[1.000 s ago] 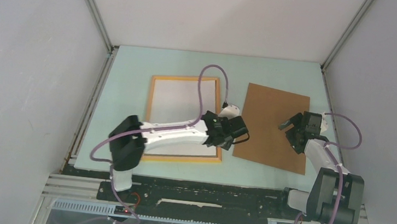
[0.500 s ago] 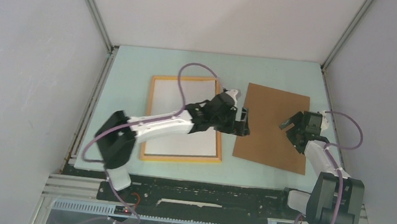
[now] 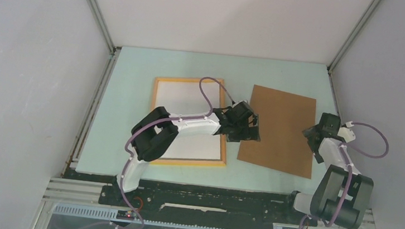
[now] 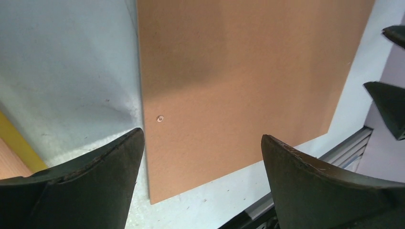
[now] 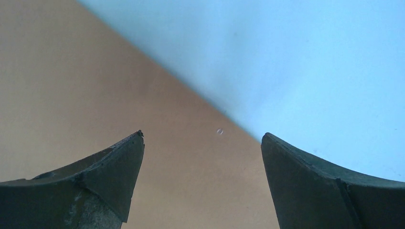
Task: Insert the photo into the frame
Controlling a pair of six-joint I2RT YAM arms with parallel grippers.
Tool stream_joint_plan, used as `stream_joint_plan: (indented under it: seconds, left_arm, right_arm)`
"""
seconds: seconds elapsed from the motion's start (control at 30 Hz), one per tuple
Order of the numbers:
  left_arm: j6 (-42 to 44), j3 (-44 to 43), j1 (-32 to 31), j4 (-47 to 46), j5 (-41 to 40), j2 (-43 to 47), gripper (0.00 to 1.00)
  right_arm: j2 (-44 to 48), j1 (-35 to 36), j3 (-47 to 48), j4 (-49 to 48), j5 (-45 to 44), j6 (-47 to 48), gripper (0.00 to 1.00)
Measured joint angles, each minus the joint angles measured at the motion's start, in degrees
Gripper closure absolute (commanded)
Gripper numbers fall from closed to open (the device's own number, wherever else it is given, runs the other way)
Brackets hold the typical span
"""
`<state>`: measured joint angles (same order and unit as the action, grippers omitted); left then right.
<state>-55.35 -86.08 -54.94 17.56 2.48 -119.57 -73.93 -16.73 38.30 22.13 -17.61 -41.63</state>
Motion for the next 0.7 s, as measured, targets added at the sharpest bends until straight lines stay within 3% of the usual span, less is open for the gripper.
stream_joint_plan:
  seconds: [0.27,0.7]
  left_arm:
    - [-4.83,-2.99,1.31,-0.17,-1.68,-1.75,0.0]
    - [-11.08,-4.72,3.13,-1.86,0.85,-4.74,0.02]
  right_arm:
    - [-7.52,-3.87,1.77,1.07,1.29,-1.73,0.0]
    - [-7.52,-4.72,2.12,-0.9,8.7,-1.33,0.02]
